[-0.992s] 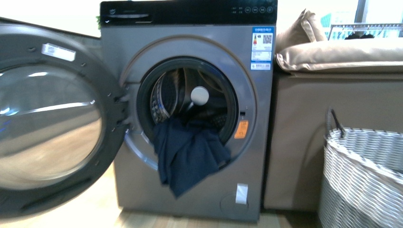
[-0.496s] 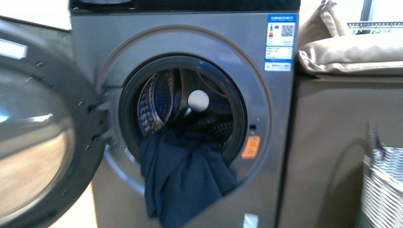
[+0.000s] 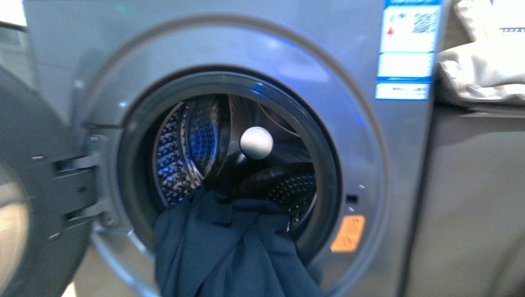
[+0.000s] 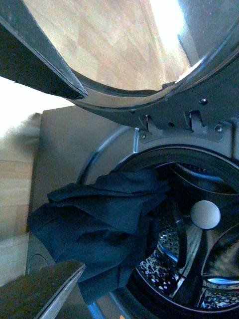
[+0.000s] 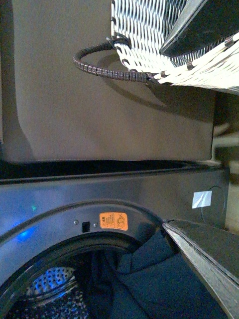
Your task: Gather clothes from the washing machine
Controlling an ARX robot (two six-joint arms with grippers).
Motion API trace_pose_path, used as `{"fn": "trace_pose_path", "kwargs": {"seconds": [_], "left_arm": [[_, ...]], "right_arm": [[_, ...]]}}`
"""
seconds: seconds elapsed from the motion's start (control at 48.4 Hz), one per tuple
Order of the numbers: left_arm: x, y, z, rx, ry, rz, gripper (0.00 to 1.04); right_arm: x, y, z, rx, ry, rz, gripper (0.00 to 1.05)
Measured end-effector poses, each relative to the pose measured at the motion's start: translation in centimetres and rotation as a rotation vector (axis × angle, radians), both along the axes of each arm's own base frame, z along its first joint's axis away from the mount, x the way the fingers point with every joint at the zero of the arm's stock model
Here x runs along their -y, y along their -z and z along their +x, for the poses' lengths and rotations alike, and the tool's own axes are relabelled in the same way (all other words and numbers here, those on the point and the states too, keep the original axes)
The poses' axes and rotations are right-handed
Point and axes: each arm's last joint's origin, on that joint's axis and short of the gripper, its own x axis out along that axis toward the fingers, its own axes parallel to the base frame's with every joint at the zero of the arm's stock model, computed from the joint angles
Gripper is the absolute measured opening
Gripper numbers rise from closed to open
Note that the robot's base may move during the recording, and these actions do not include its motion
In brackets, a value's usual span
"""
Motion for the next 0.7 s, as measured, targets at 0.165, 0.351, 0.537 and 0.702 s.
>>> {"fn": "trace_pose_path", "kwargs": {"seconds": [0.165, 0.351, 0.537, 0.702], "left_arm": [[0.0, 0.1, 0.2, -0.161, 0.201, -0.139, 0.98], [0.5, -2.9, 2.5, -0.157, 0.354, -0.242, 0.98], [1.8, -5.2, 6.1, -0.118, 0.387, -0.201, 0.98], [3.8, -6.4, 9.8, -0.134, 0.424, -0.172, 0.98]], "right_arm": [[0.0, 0.0, 0.0, 0.000, 0.001, 0.000, 0.97], [0.0, 0.0, 0.0, 0.000, 0.001, 0.000, 0.97], [0.0, 0.0, 0.0, 0.000, 0.001, 0.000, 0.97], [0.0, 0.0, 0.0, 0.000, 0.001, 0.000, 0.97]]}}
